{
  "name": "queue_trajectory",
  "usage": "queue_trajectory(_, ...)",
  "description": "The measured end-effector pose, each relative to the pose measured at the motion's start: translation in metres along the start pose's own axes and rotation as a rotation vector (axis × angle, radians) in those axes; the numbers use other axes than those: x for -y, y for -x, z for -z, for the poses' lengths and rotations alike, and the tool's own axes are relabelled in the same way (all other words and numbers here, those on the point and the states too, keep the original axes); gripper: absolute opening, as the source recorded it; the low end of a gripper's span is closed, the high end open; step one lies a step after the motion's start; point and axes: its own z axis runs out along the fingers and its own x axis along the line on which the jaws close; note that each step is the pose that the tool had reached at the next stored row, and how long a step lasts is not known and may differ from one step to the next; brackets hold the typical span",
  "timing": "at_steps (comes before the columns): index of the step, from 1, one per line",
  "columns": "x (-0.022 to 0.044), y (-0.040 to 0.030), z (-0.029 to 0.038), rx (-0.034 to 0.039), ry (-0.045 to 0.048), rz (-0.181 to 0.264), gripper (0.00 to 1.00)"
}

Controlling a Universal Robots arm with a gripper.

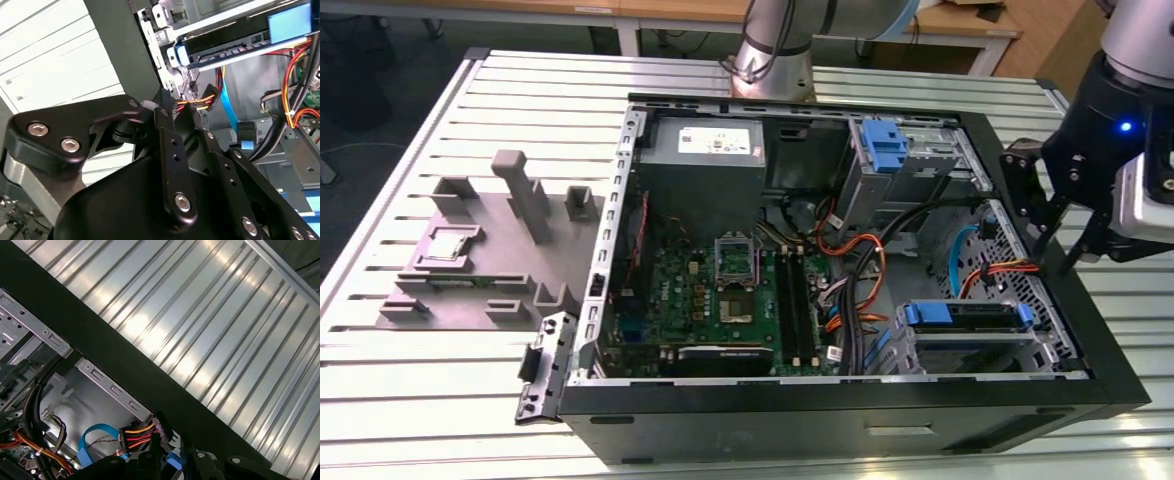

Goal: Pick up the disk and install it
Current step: 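Insert the first disk wire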

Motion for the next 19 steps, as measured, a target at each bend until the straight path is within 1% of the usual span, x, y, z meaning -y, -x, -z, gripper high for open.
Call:
queue_trajectory(2, 0.0001, -0.0002, -0.001, 0.0065, 0.0079, 0.014, 0.3)
queue_trajectory(4, 0.0002, -0.0003, -0.0019, 0.0111, 0.0167, 0.032, 0.3)
queue_trajectory(5, 0.0002, -0.0004, -0.0021, 0.0128, 0.0202, 0.041, 0.3)
queue_trajectory(6, 0.0, -0.0005, -0.0024, 0.0148, 0.0214, 0.047, 0.3)
queue_trajectory(7, 0.0001, -0.0009, -0.0026, 0.0309, 0.0128, 0.054, 0.3)
queue_trajectory(8, 0.0001, -0.0013, -0.0027, 0.0364, 0.0107, 0.056, 0.3)
queue_trajectory(9, 0.0001, -0.0017, -0.0029, 0.0399, 0.0094, 0.059, 0.3)
queue_trajectory(10, 0.0001, -0.0022, -0.0029, 0.0416, 0.0092, 0.062, 0.3)
queue_trajectory(13, -0.0003, -0.004, -0.0035, 0.0422, 0.0122, 0.07, 0.3)
queue_trajectory(17, -0.002, -0.0069, -0.0048, 0.0405, 0.0183, 0.094, 0.3)
queue_trajectory(19, -0.0018, -0.0084, -0.0057, 0.0401, 0.0202, 0.1, 0.3)
